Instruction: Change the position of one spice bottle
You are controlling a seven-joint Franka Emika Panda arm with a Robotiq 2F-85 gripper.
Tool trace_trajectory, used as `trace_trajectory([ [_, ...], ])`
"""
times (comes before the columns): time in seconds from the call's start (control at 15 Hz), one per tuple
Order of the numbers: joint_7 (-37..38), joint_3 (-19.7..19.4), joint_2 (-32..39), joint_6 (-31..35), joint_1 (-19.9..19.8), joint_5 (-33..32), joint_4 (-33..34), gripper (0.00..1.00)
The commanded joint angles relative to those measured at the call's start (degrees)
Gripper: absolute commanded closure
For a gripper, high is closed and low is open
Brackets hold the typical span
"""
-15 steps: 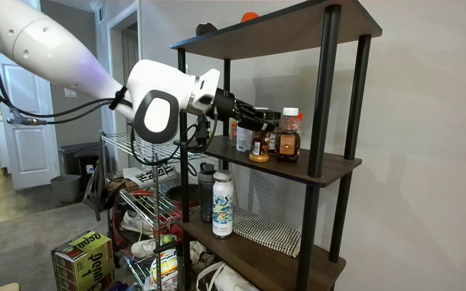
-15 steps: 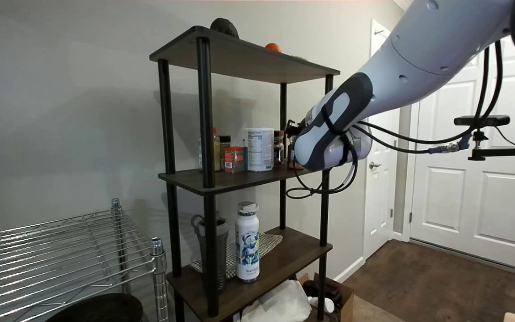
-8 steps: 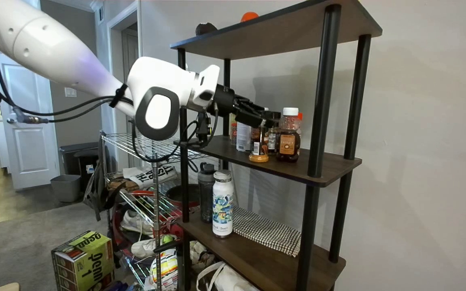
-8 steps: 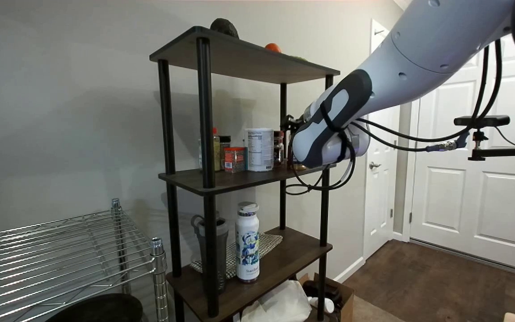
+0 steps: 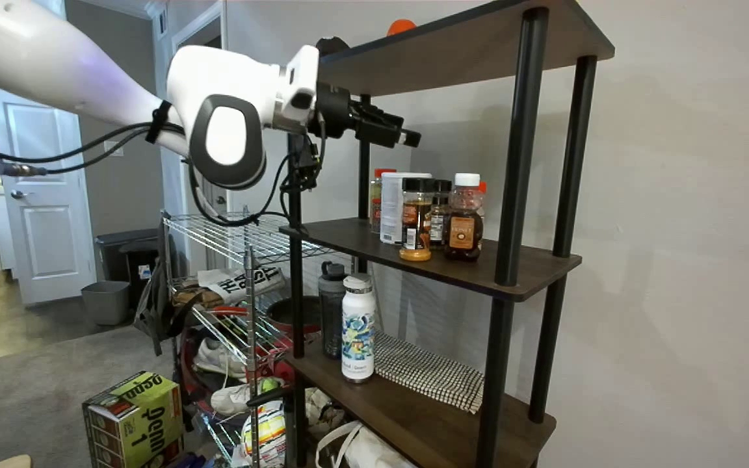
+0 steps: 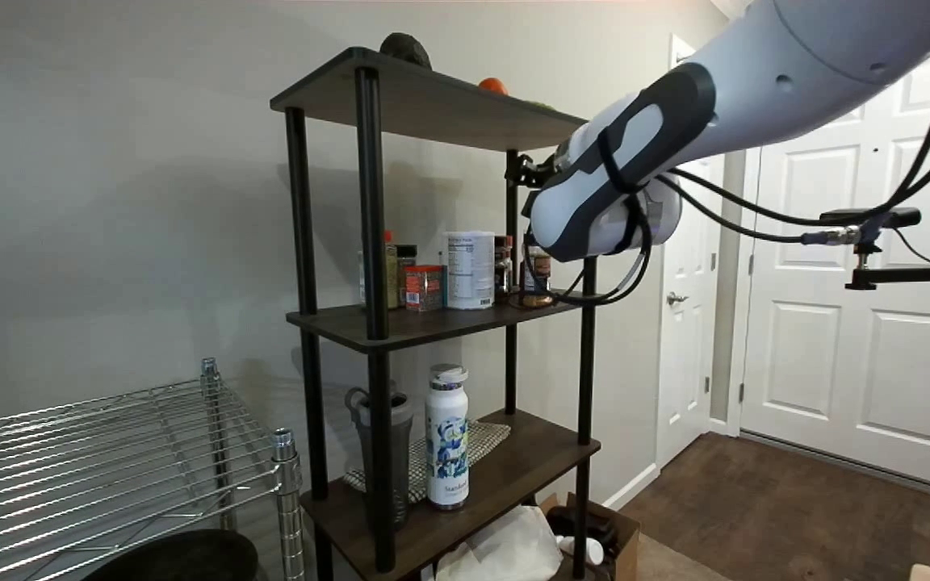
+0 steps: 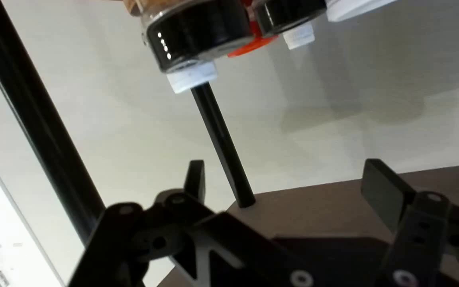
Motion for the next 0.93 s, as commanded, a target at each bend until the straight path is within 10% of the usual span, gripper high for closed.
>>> trace_trajectory([
  [0.0, -0.18, -11.74, -0.32, 0.48, 13.88, -3.23, -7.94, 0.00],
  [0.87, 0.07, -47.99, 2.27, 0.34, 54.73, -11.45, -25.90, 0.00],
])
